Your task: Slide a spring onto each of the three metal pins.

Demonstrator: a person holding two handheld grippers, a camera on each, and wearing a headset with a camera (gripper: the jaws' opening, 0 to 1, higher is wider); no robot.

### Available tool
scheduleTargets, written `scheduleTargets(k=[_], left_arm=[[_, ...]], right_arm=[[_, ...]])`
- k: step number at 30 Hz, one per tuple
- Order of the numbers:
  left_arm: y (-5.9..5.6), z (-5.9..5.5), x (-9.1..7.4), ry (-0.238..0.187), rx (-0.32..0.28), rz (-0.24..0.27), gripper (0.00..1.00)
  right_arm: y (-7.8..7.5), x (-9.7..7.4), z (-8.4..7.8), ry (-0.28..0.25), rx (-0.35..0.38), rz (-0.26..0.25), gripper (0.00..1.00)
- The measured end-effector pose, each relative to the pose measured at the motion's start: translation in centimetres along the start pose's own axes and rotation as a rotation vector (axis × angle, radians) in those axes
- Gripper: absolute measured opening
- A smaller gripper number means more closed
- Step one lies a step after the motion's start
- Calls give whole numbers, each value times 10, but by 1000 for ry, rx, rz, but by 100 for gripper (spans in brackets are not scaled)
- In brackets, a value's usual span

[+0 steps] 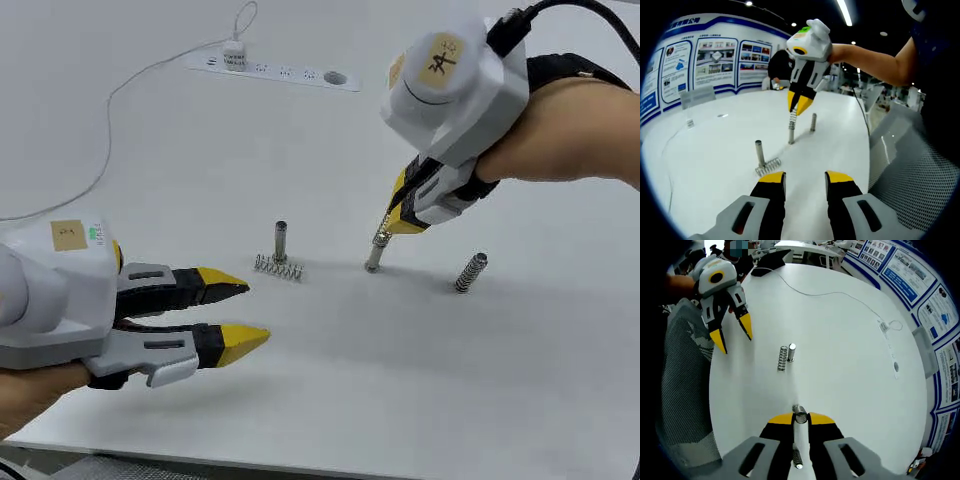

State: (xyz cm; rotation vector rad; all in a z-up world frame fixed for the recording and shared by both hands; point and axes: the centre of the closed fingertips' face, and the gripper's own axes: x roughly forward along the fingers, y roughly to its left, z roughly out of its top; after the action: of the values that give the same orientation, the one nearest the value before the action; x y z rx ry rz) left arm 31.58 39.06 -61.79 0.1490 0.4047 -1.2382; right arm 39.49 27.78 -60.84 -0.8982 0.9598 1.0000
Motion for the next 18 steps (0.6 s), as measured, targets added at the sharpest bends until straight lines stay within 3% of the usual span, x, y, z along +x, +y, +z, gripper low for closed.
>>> scheduleTargets(k=[18], left_arm=[[-1, 0, 0, 5, -2, -5, 32]], right_arm=[[11, 24, -3, 29, 3, 35, 11]])
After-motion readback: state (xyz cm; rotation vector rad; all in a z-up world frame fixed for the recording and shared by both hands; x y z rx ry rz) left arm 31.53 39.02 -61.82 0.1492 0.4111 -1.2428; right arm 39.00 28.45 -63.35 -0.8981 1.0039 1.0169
